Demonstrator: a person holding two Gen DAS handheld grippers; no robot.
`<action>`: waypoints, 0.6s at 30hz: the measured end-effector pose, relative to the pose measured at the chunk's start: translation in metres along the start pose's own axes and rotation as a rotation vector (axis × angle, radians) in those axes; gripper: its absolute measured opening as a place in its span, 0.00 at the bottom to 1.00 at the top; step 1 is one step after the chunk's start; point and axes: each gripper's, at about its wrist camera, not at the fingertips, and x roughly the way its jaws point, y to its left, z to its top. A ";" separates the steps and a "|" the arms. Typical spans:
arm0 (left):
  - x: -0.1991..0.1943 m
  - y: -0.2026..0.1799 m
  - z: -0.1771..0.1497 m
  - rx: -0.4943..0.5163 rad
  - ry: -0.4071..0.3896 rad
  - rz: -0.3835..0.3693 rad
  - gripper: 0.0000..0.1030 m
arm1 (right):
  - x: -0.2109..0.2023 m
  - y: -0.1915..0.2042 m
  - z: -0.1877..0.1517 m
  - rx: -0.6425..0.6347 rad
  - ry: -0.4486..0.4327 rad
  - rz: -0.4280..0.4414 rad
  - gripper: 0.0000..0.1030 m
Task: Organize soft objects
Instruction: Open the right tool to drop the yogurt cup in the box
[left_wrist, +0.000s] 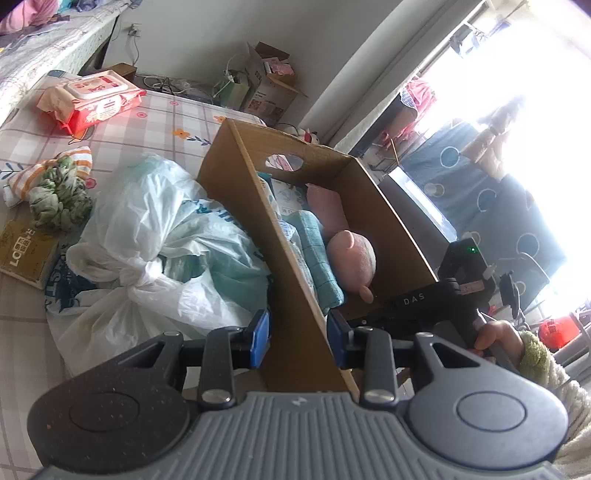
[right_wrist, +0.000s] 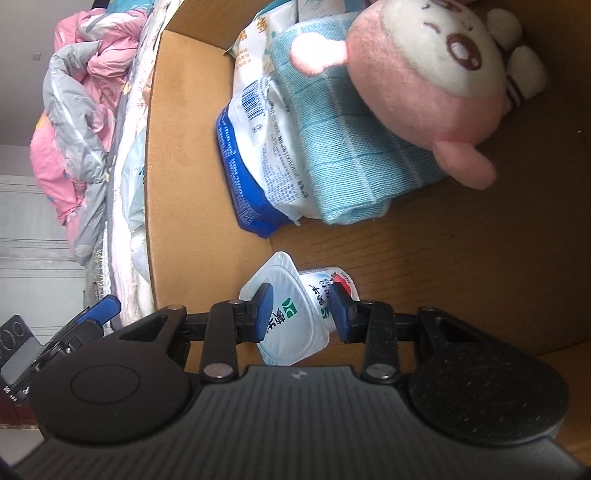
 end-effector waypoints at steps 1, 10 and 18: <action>-0.003 0.004 -0.001 -0.010 -0.005 0.004 0.34 | 0.002 0.000 0.000 0.004 0.002 0.011 0.32; -0.036 0.032 -0.012 -0.003 -0.115 0.141 0.52 | -0.014 0.026 -0.003 -0.063 -0.065 -0.033 0.62; -0.068 0.058 -0.015 0.030 -0.209 0.304 0.76 | -0.049 0.087 0.006 -0.221 -0.252 -0.096 0.68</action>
